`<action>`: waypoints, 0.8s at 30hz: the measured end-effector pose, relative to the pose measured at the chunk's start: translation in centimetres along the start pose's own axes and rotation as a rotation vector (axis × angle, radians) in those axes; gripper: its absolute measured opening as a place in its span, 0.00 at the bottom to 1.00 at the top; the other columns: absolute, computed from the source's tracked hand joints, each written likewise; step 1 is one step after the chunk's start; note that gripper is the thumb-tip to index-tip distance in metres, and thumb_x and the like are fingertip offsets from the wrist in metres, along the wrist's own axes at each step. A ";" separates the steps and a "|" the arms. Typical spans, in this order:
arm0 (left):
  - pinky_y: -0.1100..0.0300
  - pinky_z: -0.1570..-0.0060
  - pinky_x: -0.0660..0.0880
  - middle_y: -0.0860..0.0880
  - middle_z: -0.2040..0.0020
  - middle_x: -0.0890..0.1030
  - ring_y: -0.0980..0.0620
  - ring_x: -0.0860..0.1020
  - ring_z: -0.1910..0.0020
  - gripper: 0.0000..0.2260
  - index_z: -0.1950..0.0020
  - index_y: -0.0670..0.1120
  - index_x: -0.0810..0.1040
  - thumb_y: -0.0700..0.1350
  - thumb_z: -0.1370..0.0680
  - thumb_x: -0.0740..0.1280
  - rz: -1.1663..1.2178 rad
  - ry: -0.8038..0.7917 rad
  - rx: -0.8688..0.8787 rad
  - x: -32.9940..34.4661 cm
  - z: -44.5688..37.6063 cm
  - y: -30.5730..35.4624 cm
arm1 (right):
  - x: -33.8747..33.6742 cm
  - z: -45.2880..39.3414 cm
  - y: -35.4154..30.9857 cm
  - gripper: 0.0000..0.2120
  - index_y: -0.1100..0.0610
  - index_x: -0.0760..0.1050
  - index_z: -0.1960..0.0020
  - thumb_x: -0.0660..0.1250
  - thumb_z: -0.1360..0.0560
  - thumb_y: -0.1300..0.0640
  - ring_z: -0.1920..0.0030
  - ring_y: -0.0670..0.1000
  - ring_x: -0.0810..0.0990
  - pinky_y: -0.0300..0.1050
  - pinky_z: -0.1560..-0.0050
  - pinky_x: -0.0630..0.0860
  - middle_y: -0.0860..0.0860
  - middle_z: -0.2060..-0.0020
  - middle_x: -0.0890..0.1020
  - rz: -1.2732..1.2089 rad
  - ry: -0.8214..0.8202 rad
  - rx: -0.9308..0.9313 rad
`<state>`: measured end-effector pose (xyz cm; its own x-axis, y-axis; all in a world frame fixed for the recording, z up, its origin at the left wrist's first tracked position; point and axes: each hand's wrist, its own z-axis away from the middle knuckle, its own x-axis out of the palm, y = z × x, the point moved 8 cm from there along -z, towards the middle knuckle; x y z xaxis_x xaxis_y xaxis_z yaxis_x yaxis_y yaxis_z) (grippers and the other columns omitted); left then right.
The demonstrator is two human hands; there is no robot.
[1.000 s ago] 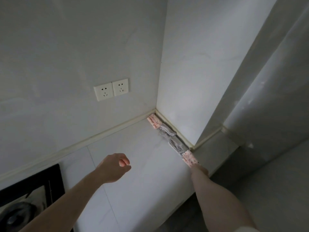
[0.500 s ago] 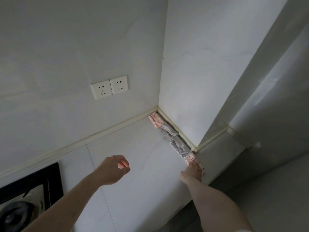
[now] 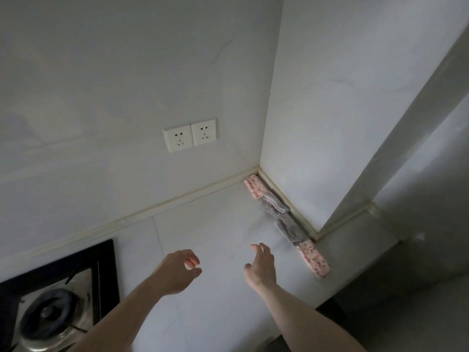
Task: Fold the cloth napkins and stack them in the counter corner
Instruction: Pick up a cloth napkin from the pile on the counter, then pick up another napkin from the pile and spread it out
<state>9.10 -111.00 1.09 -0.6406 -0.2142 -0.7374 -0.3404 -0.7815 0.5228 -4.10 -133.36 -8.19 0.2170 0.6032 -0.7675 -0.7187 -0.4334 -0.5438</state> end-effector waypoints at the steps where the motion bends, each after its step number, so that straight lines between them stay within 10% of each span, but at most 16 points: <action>1: 0.60 0.44 0.75 0.60 0.46 0.80 0.61 0.78 0.54 0.05 0.50 0.60 0.77 0.54 0.24 0.71 0.013 0.013 -0.015 0.1 0.6 -0.6 | 0.8 0.3 -1.3 0.26 0.50 0.67 0.26 0.63 0.24 0.61 0.26 0.54 0.65 0.47 0.28 0.66 0.48 0.24 0.64 -0.025 -0.027 -0.048; 11: 0.57 0.30 0.67 0.54 0.30 0.70 0.52 0.71 0.31 0.17 0.34 0.56 0.75 0.52 0.22 0.70 0.101 0.214 -0.251 -2.1 10.6 -11.7 | 8.6 7.3 -14.2 0.24 0.49 0.72 0.30 0.67 0.24 0.61 0.30 0.47 0.73 0.43 0.30 0.70 0.44 0.30 0.72 -0.075 -0.306 -0.430; 24: 0.60 0.37 0.72 0.58 0.37 0.71 0.53 0.74 0.38 0.17 0.35 0.56 0.78 0.51 0.24 0.72 0.245 0.604 -0.506 -6.2 36.2 -28.1 | 19.3 30.3 -31.5 0.20 0.45 0.75 0.33 0.69 0.24 0.56 0.37 0.43 0.76 0.36 0.39 0.73 0.40 0.37 0.76 -0.142 -0.626 -0.817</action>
<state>-2.32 -66.49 6.47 -0.1264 -0.5780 -0.8062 0.2047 -0.8104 0.5489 2.69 -87.78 4.47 -0.2847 0.8227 -0.4920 0.0037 -0.5123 -0.8588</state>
